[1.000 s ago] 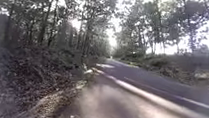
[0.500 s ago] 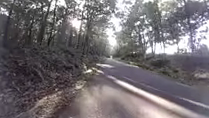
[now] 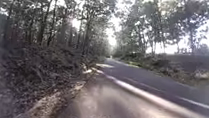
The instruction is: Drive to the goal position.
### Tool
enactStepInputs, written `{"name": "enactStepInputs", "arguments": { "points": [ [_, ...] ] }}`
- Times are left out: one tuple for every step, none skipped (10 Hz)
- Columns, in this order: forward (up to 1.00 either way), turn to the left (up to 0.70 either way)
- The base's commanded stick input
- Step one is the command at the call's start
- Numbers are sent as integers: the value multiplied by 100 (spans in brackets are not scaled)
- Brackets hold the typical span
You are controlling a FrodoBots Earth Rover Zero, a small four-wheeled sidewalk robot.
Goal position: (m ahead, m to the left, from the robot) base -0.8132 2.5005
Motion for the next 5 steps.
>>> {"name": "enactStepInputs", "arguments": {
  "points": [
    [10, -1],
    [10, -1],
    [10, -1],
    [10, -1],
    [10, -1]
  ]
}}
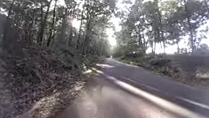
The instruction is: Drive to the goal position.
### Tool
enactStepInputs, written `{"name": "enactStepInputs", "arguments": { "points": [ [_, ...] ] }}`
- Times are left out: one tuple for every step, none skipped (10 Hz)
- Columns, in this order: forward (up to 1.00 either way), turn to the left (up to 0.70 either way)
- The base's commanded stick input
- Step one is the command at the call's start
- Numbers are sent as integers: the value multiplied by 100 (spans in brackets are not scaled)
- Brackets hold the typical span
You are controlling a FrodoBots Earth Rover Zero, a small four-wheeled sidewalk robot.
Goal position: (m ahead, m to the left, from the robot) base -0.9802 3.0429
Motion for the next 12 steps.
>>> {"name": "enactStepInputs", "arguments": {
  "points": [
    [10, -1],
    [10, -1],
    [9, -1],
    [6, -1],
    [6, -1],
    [5, -1],
    [5, -1],
    [3, -1],
    [0, 0],
    [2, 0],
    [7, 0],
    [27, -1]
  ]
}}
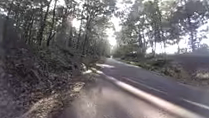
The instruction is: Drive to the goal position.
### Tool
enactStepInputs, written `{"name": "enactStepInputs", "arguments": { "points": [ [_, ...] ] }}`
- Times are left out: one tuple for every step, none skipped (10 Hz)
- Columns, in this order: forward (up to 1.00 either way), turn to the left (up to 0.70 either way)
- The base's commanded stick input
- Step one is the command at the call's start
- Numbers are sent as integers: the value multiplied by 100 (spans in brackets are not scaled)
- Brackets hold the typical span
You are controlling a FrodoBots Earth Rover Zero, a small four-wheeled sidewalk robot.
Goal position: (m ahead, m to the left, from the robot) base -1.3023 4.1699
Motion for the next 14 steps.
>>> {"name": "enactStepInputs", "arguments": {
  "points": [
    [31, -1],
    [30, -1],
    [24, -1],
    [9, -1],
    [10, -1],
    [56, -1],
    [70, -1],
    [70, -1],
    [70, -1],
    [70, -1],
    [70, -1],
    [70, -1],
    [70, -1],
    [70, -1]
  ]
}}
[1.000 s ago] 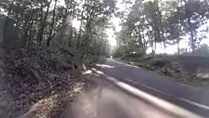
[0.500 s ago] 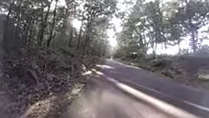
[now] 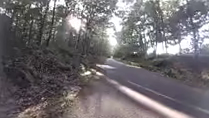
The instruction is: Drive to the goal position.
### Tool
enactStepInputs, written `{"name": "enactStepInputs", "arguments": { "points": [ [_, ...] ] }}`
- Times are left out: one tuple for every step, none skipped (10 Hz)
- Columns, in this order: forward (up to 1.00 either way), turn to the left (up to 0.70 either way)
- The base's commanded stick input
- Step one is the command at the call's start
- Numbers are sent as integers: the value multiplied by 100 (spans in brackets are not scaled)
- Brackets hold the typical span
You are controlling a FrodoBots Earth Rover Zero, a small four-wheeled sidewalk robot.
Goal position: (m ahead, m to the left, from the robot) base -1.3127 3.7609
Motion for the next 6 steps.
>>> {"name": "enactStepInputs", "arguments": {
  "points": [
    [70, -1],
    [70, -1],
    [70, -1],
    [70, -1],
    [70, -1],
    [70, -1]
  ]
}}
